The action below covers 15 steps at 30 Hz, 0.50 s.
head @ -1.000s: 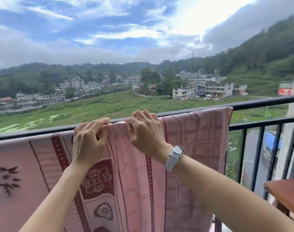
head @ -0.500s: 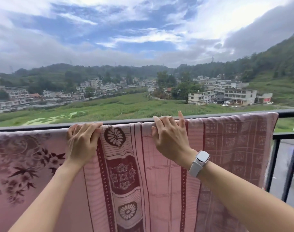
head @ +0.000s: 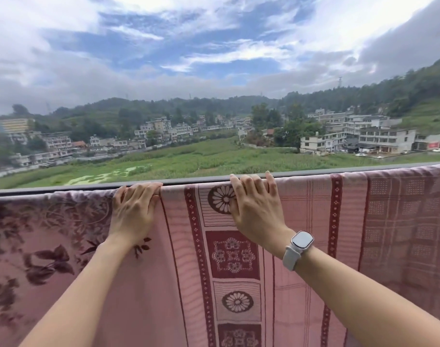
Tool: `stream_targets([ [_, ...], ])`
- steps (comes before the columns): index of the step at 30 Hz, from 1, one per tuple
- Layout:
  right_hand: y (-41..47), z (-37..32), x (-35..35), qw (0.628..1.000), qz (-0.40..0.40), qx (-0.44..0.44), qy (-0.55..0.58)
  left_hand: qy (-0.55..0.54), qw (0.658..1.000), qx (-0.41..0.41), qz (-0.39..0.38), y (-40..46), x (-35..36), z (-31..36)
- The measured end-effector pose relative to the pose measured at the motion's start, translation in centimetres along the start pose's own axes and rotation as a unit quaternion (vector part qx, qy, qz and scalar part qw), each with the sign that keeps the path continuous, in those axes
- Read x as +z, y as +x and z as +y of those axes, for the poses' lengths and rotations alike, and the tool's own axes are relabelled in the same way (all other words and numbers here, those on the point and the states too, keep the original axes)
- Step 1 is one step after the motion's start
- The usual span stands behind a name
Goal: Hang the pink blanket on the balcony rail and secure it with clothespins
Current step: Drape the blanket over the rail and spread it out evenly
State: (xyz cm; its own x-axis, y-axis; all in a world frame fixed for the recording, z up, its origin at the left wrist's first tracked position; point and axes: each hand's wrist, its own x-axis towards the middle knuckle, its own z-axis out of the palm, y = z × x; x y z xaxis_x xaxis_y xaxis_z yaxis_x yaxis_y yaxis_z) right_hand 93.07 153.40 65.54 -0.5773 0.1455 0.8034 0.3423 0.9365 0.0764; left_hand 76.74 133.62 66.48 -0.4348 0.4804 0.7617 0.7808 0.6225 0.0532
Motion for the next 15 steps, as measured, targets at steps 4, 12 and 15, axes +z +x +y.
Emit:
stream_targets([
  [4, 0.5, -3.9, 0.0, 1.000, 0.014, 0.010, 0.021, -0.001, 1.000, 0.011, -0.003, -1.1, -0.4, -2.9],
  [12, 3.8, -14.1, 3.0, 0.996, 0.007, -0.052, 0.076, -0.004, 1.000, -0.014, 0.026, -2.1, -1.3, -7.9],
  [15, 3.7, -15.0, 3.7, 0.993, 0.052, -0.006, 0.103, 0.005, 0.999, -0.026, 0.034, -2.3, -1.9, -11.7],
])
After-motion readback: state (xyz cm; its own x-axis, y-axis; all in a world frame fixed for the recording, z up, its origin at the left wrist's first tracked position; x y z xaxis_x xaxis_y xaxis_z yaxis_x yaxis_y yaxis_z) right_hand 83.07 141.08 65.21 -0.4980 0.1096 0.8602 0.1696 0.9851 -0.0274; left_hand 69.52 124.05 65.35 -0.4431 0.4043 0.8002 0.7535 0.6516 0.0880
